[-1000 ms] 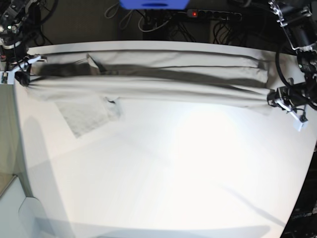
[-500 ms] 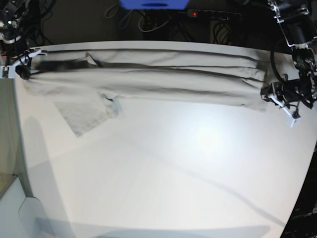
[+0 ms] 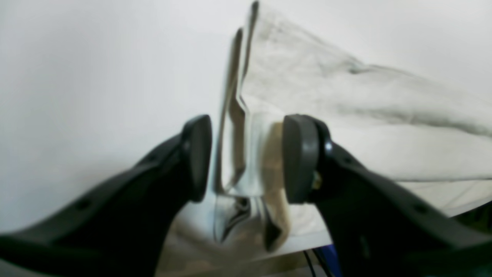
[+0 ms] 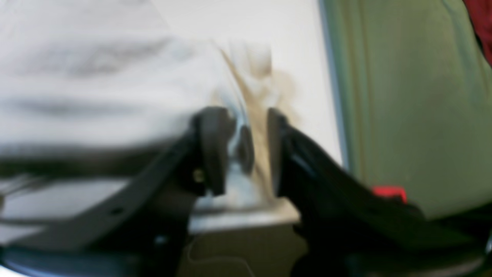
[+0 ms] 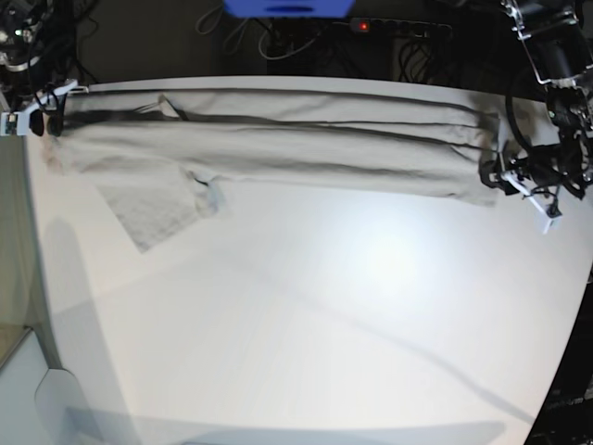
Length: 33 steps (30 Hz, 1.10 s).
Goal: Layout the t-shirt on the table in an organized manner, then fold the t-shirt properly
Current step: 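Open both grippers and move the right gripper to the shirt end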
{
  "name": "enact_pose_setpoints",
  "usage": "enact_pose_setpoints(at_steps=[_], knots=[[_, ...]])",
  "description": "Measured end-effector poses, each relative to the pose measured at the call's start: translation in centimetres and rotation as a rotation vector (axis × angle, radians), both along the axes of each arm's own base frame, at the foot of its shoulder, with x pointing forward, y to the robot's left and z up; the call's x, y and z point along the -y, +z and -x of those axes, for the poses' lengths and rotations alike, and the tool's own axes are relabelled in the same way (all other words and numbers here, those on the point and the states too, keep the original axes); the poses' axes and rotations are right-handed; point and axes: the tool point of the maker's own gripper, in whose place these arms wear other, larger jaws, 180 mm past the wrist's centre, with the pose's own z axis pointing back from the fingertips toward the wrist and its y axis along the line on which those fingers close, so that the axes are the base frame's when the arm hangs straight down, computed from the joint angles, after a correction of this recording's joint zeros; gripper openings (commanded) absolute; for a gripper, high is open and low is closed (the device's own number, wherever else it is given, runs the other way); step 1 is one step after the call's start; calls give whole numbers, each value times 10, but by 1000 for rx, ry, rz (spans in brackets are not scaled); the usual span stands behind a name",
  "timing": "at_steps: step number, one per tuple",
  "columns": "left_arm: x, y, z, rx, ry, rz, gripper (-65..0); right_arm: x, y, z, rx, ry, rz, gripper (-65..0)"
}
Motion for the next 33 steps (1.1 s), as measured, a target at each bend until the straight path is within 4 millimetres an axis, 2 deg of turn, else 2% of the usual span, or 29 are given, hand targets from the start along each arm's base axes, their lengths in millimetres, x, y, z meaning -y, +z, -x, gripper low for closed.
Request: enact_pose_setpoints(at_steps=[6, 11, 14, 18, 22, 24, 29, 31, 33], knots=[[0, 2, -1, 7, 0, -1, -349, 4, 2, 2, -2, -8, 9, -355], [-10, 8, -2, 31, 48, 9, -347, 30, 40, 1, 53, -38, 114, -356], [-18, 11, -2, 38, 67, 1, -347, 23, 58, -12, 97, -4, 147, -356], [-19, 11, -1, 37, 72, 3, -347, 14, 86, -43, 152, 20, 186, -355], [-16, 11, -2, 44, 75, 12, -345, -13, 74, -77, 72, 94, 147, -355], [-12, 7, 2, 37, 77, 25, -323, -23, 69, -96, -1, 147, 192, -352], [-14, -1, 15, 5, 79, 17, -300, -55, 45, -142, -167, 259, 273, -295], [-14, -1, 15, 6, 83, 18, -300, -62, 38, -154, -203, 282, 285, -271], [-23, 3, 16, 34, 135, 34, -301, -61, 28, -161, -254, 282, 288, -247]])
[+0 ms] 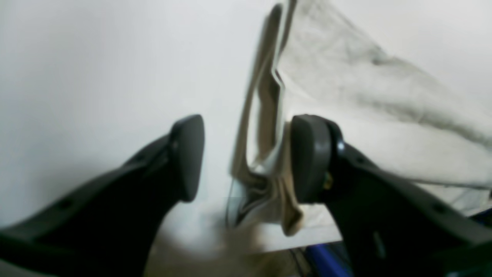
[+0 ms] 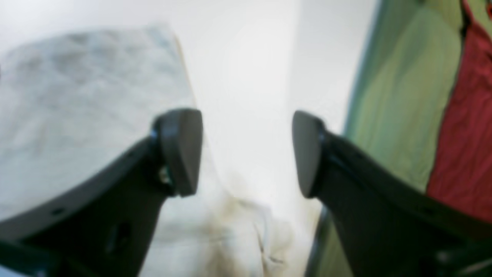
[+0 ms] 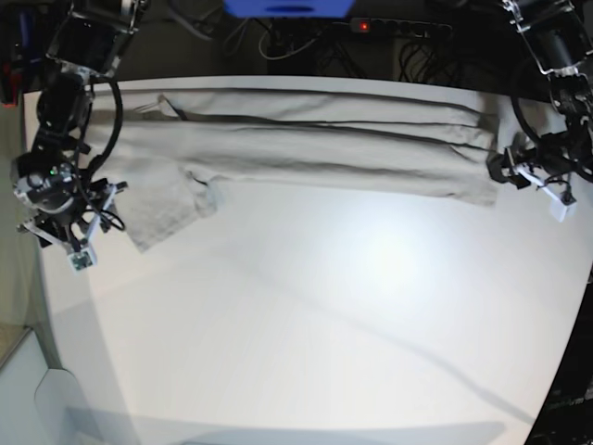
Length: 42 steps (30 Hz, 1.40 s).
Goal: Layout the t-shirt on the table in an organized manner, then fold the t-shirt properly
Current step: 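Open both grippers and move the right gripper to the shirt end, then grasp the shirt end with the right gripper and tuck it inward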
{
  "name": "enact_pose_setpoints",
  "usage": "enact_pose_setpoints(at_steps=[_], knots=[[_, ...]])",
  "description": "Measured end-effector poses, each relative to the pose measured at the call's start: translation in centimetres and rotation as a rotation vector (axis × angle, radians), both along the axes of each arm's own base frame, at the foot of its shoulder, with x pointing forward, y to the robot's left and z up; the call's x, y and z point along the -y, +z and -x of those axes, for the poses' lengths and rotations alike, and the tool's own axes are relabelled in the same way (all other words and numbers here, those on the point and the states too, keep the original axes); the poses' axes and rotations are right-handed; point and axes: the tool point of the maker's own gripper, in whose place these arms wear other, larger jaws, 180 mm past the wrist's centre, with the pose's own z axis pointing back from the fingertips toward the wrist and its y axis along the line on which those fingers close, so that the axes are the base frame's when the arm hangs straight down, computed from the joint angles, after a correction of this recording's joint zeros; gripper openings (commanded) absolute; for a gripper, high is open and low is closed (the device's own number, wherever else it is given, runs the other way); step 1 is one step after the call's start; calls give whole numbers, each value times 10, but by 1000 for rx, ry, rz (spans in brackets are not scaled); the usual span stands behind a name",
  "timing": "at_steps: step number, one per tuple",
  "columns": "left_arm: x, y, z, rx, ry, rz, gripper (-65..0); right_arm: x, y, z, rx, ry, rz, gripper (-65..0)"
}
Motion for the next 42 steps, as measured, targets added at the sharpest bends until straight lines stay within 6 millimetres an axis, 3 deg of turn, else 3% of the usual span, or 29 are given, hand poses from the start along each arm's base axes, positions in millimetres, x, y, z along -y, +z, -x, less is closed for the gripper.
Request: enact_pose_setpoints(at_steps=[4, 9, 13, 21, 27, 29, 42], knots=[[-24, 6, 17, -8, 60, -42, -301, -3, -12, -11, -27, -2, -37, -235], [-21, 17, 8, 42, 47, -52, -302, -11, -24, -28, -57, 11, -78, -235], [-21, 12, 19, 9, 43, -58, -302, -18, -42, -29, -113, 16, -114, -238], [-21, 13, 16, 18, 45, -58, -302, -21, -46, -31, -119, 17, -131, -241], [-13, 9, 17, 17, 47, -37, -302, -40, -53, -31, -127, 26, -172, -244], [-10, 7, 17, 16, 47, -30, -302, -43, -55, -31, -130, 28, -181, -270], [-12, 2, 26, -6, 48, -37, -302, -58, -58, -31, -131, 36, -210, -594]])
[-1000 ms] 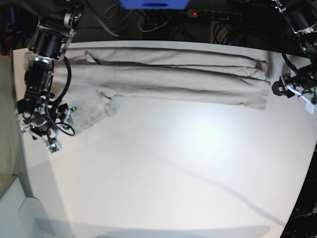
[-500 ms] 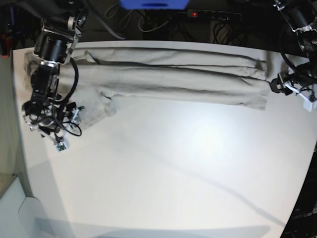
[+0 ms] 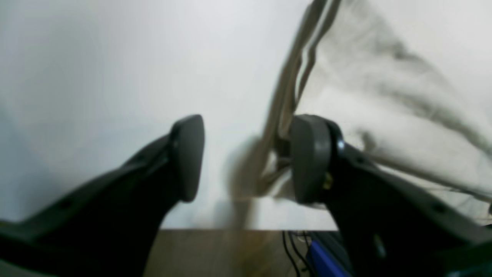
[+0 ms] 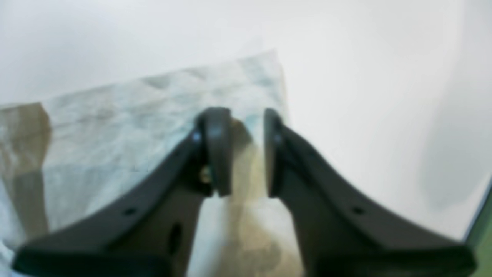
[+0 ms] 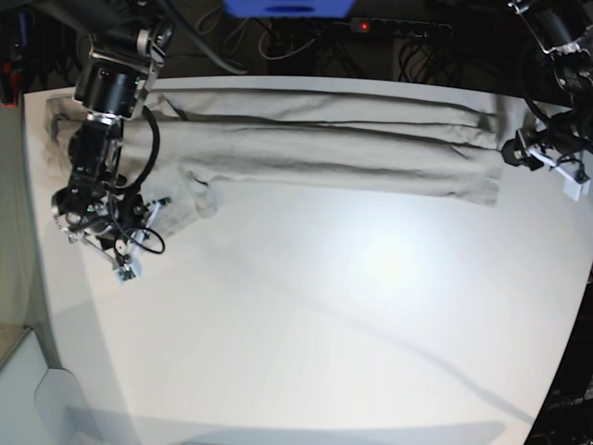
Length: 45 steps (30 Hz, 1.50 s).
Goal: Layout the t-shirt on the table in an organized manner, then fold the t-shirt properly
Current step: 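Grasp the shirt end with the right gripper and tuck it inward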
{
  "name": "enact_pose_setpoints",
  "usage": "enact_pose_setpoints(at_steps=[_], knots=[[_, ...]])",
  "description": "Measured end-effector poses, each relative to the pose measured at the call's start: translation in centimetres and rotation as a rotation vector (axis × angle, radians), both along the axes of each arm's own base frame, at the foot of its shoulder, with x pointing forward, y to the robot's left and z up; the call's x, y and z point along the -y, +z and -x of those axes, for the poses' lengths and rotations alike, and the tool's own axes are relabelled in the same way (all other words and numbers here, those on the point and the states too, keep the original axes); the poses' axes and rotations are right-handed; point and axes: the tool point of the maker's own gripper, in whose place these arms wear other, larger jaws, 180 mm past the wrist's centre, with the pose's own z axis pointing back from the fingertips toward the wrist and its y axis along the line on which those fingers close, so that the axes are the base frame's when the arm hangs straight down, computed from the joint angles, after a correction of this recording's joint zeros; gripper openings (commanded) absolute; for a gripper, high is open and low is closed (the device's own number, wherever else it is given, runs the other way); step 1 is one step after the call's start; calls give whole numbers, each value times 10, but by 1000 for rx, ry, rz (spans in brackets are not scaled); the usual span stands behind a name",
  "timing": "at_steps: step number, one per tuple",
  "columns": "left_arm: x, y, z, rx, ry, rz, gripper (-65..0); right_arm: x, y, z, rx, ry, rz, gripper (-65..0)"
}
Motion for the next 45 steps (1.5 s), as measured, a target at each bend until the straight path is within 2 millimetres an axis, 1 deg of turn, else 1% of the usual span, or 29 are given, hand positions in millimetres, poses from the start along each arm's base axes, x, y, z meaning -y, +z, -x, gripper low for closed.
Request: enact_pose_setpoints(at_steps=[2, 4, 9, 15, 16, 18, 24, 27, 28, 31, 32, 34, 36, 37, 39, 42, 45], knots=[[0, 0, -1, 3, 0, 0, -302, 0, 0, 0, 0, 0, 0, -650], [0, 1, -1, 4, 0, 0, -302, 0, 0, 0, 0, 0, 0, -650], [0, -4, 7, -16, 0, 0, -302, 0, 0, 0, 1, 0, 0, -650], [0, -3, 5, -12, 0, 2, -302, 1, 5, -5, 10, -1, 7, -649], [0, -3, 6, -13, 0, 1, -302, 2, 7, -7, 15, -1, 7, -639], [0, -3, 6, -14, -1, 1, -302, 2, 8, -8, 20, -1, 9, -586], [0, -5, 9, -20, 1, 0, -302, 3, 8, -8, 18, -2, 12, -353], [0, -5, 10, -24, 0, 0, -302, 3, 7, -7, 15, -3, 11, -268], [0, -5, 10, -24, 0, 0, -302, 3, 8, -9, 17, -4, 11, -256], [0, -5, 10, -23, 1, 0, -302, 3, 11, -18, 24, -5, -1, -255], [0, -5, 10, -23, 1, 0, -302, 0, 8, -20, 23, -2, -18, -255], [0, -5, 10, -23, 1, 0, -302, -5, -6, -14, -7, 1, -50, -256], [0, -5, 9, -19, 1, 4, -302, -2, -8, -14, -4, -6, -66, -260], [0, -5, 10, -20, 2, 3, -302, -1, -8, -13, -6, -6, -62, -273], [-5, -3, 11, -8, 33, 7, -302, -2, -8, -13, -6, -5, -62, -325], [-14, 0, 15, 9, 86, 13, -302, -4, -8, -13, -6, 0, -64, -458], [-16, -1, 17, 9, 101, 15, -302, -5, -9, -13, -9, 2, -63, -626]])
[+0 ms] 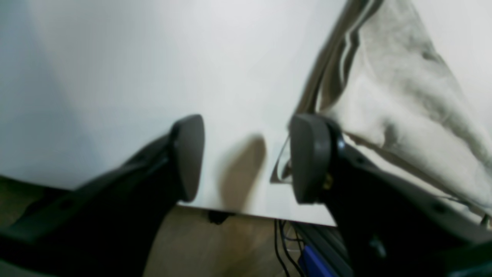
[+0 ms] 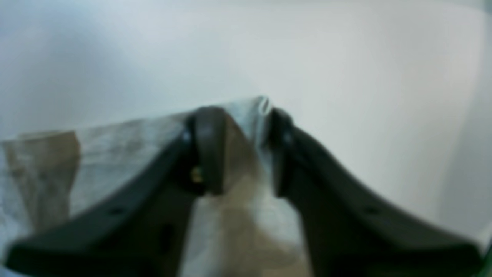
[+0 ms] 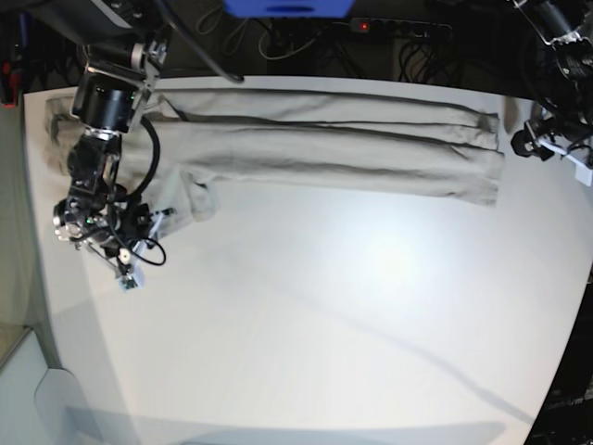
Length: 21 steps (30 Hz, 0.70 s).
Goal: Layout the t-shirt on the table in an organized manner, then fold the t-shirt properly
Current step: 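Grasp the shirt end with the right gripper and tuck it inward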
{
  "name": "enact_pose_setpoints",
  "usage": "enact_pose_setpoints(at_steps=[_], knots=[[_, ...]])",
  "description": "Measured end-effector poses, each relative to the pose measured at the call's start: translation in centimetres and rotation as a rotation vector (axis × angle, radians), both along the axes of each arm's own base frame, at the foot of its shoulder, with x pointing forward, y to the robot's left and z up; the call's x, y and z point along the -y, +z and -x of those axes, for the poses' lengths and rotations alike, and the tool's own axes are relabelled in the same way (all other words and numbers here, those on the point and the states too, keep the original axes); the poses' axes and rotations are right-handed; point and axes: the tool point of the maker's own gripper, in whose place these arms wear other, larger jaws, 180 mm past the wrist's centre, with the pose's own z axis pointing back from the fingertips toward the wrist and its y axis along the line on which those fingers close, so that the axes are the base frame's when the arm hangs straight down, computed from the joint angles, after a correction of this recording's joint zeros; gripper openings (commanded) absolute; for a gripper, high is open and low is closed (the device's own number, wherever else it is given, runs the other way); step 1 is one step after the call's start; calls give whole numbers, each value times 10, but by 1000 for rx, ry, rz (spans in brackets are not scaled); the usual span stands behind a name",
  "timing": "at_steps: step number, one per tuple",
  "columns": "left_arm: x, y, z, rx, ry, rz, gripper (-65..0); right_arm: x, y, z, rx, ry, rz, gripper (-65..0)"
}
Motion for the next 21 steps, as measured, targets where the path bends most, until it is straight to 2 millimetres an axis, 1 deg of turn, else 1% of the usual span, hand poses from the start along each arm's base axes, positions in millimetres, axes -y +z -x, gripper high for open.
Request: enact_pose_setpoints(at_steps=[1, 5, 9, 11, 13, 15, 17, 19, 21], knots=[[0, 0, 0, 2, 0, 0, -302, 0, 0, 0, 0, 0, 0, -650], [0, 1, -1, 5, 1, 2, -302, 2, 1, 1, 0, -2, 8, -650], [0, 1, -1, 6, 2, 2, -302, 11, 11, 13, 9, -8, 80, -650], [0, 1, -1, 5, 3, 3, -302, 10, 25, 14, 38, -11, 113, -650], [1, 1, -2, 10, 4, 9, -302, 3, 46, 6, 119, -11, 104, -650], [5, 4, -5, 33, 6, 32, -302, -2, 62, 5, 172, -11, 107, -650], [10, 10, -11, 76, 8, 72, -302, 2, 64, 19, 143, -23, 142, -650], [11, 12, -11, 90, 7, 89, -302, 7, 65, 36, 117, -40, 176, -650], [13, 13, -10, 101, 9, 107, -302, 8, 72, 47, 124, -47, 197, -650]])
